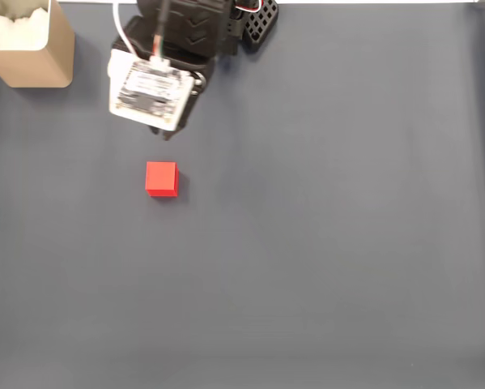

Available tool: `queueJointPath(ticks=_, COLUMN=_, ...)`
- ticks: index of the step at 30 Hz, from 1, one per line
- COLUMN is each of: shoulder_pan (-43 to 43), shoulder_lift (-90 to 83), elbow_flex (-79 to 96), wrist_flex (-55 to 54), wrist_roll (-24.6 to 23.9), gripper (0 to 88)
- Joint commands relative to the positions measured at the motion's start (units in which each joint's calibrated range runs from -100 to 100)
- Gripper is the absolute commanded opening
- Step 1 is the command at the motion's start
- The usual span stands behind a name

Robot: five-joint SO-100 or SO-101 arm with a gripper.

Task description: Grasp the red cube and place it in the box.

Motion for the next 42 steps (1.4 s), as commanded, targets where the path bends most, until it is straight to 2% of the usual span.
queueJointPath(ticks=1, shoulder_pan=2.86, shoulder_lift=0.92, elbow_flex=-4.62, wrist_flex=0.17, wrist_roll=-0.83, gripper=1.0)
queueJointPath(ticks=12, shoulder_pan=7.05, shoulder_lift=2.91, elbow_flex=-5.90, wrist_flex=-0.32, wrist_roll=2.39, gripper=1.3)
queueJointPath(ticks=24, shoulder_pan=8.83, shoulder_lift=3.78, elbow_flex=-3.35, wrist_flex=-5.32, wrist_roll=6.89, gripper=11.5)
queueJointPath(ticks=37, shoulder_pan=8.76, shoulder_lift=5.08, elbow_flex=-1.61, wrist_flex=-11.06, wrist_roll=7.91, gripper=27.4)
queueJointPath(ticks=42, shoulder_pan=8.26, shoulder_lift=4.99, elbow_flex=0.03, wrist_flex=-12.62, wrist_roll=8.21, gripper=30.6)
